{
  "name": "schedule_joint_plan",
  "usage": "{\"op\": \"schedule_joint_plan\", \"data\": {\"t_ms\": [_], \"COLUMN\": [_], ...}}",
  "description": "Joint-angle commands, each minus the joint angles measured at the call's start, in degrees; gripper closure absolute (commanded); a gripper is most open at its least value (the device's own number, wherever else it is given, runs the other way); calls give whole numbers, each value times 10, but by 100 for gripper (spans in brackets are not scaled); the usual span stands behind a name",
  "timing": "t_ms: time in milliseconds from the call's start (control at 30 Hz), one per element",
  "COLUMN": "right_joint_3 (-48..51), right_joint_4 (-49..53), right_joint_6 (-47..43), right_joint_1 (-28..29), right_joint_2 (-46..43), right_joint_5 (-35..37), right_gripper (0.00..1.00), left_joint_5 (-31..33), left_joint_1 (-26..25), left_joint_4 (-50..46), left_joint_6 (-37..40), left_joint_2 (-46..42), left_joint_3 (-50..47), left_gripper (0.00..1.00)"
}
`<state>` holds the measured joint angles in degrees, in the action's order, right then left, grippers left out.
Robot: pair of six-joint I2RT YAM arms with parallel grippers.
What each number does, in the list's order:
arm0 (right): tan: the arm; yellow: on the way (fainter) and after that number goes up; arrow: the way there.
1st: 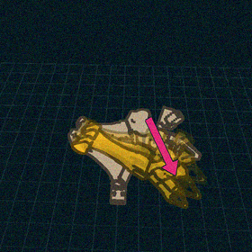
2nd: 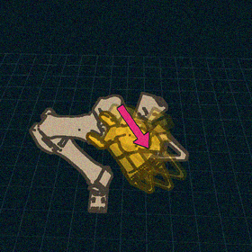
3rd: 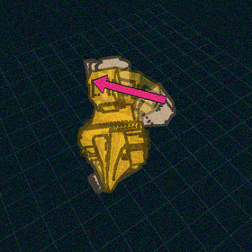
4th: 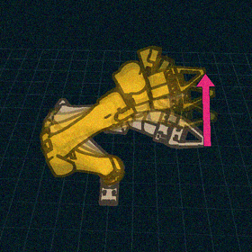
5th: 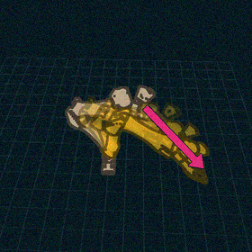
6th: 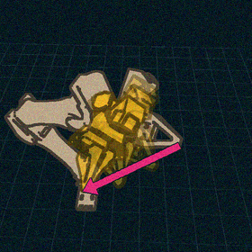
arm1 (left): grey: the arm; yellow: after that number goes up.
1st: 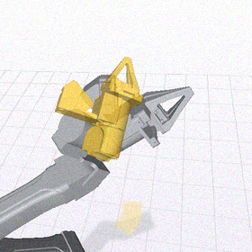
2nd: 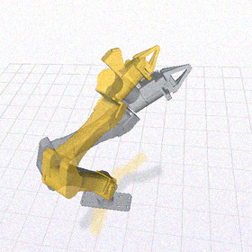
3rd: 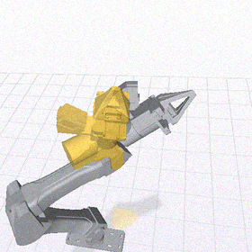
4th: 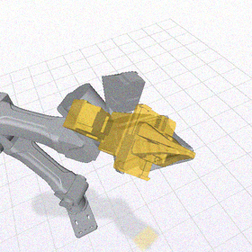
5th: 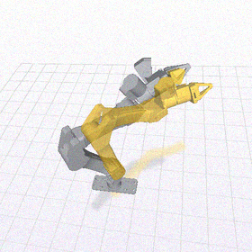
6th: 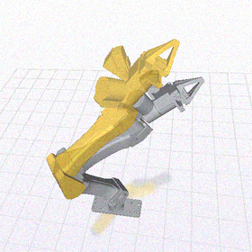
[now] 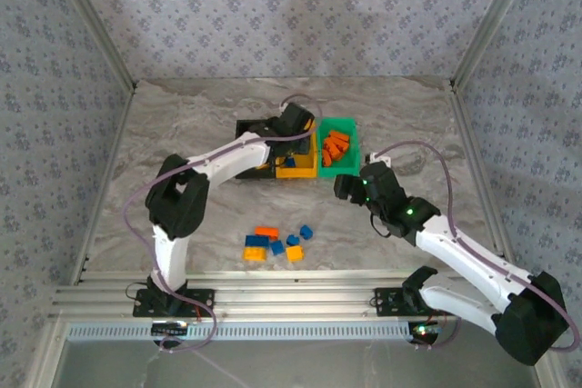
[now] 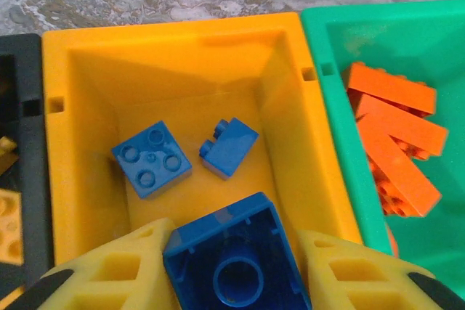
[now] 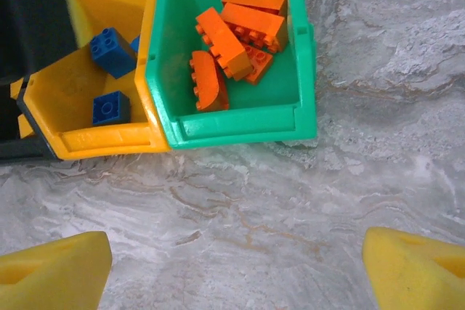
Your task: Sort the legos into containers by color
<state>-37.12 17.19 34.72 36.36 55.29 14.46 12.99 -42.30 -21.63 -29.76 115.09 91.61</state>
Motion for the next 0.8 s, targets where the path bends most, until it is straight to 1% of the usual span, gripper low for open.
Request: {"op": "schedule_joint_plan", "data": {"t_ms": [0,167,233,333,400,500,600,633,667,767], "right_joint_3": [11,16,20,23,23,21,8,1,-5,-24], "right_joint_4": [11,12,9,1,-9,-23,-35,-37,-37,-39], "right_joint_6": [0,-5,-10,-20,-32,-49,-57,-61,-63,-67], "right_joint_1": [0,20,36,66,92,134,167,176,183,200], "right_joint_2": [-2,13,23,43,60,95,142,160,175,220], "right_joint_5": [-36,-68,-80,-97,-109,-111,-108,-105,-100,-89], "right_gripper": [9,8,9,9,10,12,15,15,16,18], "left_joint_5": [-8,-27,-37,-54,-74,-94,-80,-71,-61,-54], "left_joint_1": [1,1,-2,-8,-11,-21,-42,-51,-58,-65], "left_joint_4": [-42,-44,-36,-16,8,46,53,49,44,31], "left_joint_6": [10,2,0,-7,-18,-37,-42,-43,-46,-62], "left_joint_2": [21,15,-10,-62,-110,-198,-281,-307,-329,-391], "left_joint_3": [59,81,71,35,-12,-109,-202,-229,-255,-328], "left_gripper": [59,40,31,20,17,12,9,4,2,1]}}
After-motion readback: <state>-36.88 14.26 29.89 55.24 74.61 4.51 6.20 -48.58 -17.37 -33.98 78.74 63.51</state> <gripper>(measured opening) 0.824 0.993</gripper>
